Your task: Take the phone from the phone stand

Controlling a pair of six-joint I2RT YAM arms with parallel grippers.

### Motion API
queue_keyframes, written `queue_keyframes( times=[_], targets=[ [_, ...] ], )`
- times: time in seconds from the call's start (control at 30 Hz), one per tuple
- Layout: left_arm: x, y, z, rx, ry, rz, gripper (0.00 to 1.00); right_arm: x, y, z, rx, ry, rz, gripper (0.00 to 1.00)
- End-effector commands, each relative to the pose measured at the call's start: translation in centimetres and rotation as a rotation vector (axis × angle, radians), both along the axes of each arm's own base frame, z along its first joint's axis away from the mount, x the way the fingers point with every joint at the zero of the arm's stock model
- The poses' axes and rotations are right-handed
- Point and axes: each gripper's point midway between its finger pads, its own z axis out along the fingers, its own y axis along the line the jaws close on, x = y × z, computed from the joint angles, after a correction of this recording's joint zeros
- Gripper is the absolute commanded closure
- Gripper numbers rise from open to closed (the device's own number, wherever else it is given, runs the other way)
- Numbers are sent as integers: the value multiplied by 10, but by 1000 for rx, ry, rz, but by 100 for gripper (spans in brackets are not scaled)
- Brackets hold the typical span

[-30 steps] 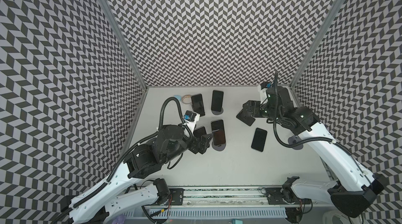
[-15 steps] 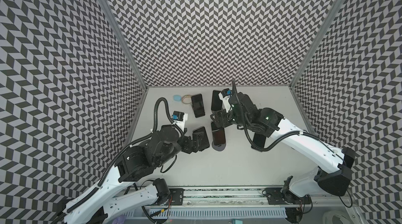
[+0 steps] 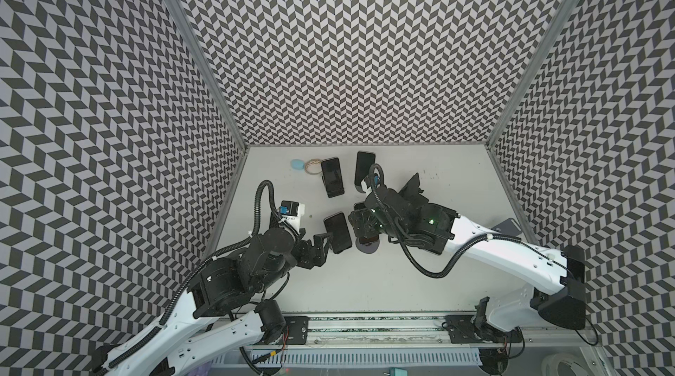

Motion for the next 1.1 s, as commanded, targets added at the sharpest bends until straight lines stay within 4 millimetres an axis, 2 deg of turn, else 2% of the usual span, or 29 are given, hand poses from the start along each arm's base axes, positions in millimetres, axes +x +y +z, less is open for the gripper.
queue_keyframes(
  times=[0.0, 0.43, 0.77, 1.07],
  targets=[
    [0, 0, -8, -38, 27, 24, 13, -1, -4, 5, 49, 3, -49, 13],
    [-2, -4, -25, -29, 51, 9, 13, 2, -18, -32, -15, 19, -113, 8],
    [6, -8, -17, -33, 7, 14, 13, 13, -14, -40, -29, 26, -126, 6],
    [12, -6, -23, -9, -3, 51, 13, 22, -17, -46, -32, 30, -138, 5]
  ],
)
